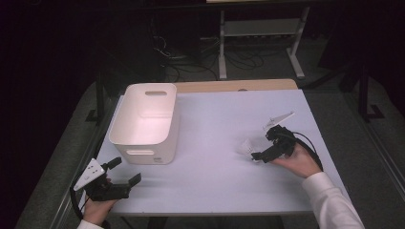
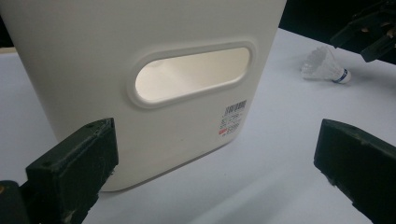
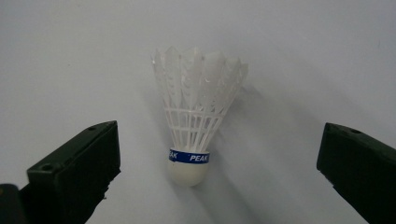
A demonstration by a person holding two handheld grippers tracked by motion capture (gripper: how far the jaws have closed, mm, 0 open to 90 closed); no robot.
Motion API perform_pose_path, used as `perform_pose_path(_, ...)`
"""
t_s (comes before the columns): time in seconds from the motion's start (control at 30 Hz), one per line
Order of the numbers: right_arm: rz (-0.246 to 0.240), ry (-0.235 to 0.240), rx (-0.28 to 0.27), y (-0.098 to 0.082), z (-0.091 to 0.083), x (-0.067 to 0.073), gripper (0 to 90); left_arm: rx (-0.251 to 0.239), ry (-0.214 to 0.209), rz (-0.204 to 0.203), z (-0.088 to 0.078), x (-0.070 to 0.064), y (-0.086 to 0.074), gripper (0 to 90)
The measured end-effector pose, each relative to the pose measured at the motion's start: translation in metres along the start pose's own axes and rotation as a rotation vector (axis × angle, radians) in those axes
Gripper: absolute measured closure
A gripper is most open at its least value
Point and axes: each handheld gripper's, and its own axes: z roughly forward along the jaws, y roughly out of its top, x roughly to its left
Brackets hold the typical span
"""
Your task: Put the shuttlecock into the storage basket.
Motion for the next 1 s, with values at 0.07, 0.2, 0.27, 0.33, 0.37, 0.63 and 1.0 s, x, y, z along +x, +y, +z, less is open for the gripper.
perform_pose_path(0.07,-0.005,-0.002,0.000,0.000,0.001,0.000,0.0,0.000,0.000,0.001,0.000,0.000,0.000,0.0)
perform_pose_path(0.2,-0.010,0.000,0.007,0.001,0.004,0.000,0.0,0.000,-0.001,0.002,0.000,0.000,0.000,0.0)
perform_pose_path(0.27,-0.010,0.003,0.014,0.000,0.005,0.000,0.0,0.001,-0.001,0.002,0.000,0.000,0.000,0.0)
perform_pose_path(0.33,-0.009,0.001,0.019,0.000,0.007,0.000,0.0,0.000,-0.001,0.001,0.000,0.000,0.000,0.0)
perform_pose_path(0.37,-0.007,0.003,0.025,0.000,0.007,0.000,0.0,0.001,-0.002,0.003,0.000,0.000,0.000,0.0)
perform_pose_path(0.63,0.010,0.011,0.066,-0.001,0.013,0.002,0.0,0.001,-0.003,0.003,0.000,0.000,0.000,0.0)
perform_pose_path(1.0,0.025,0.023,0.094,-0.001,0.016,0.003,13.0,0.002,-0.003,0.006,0.000,0.000,0.000,0.0)
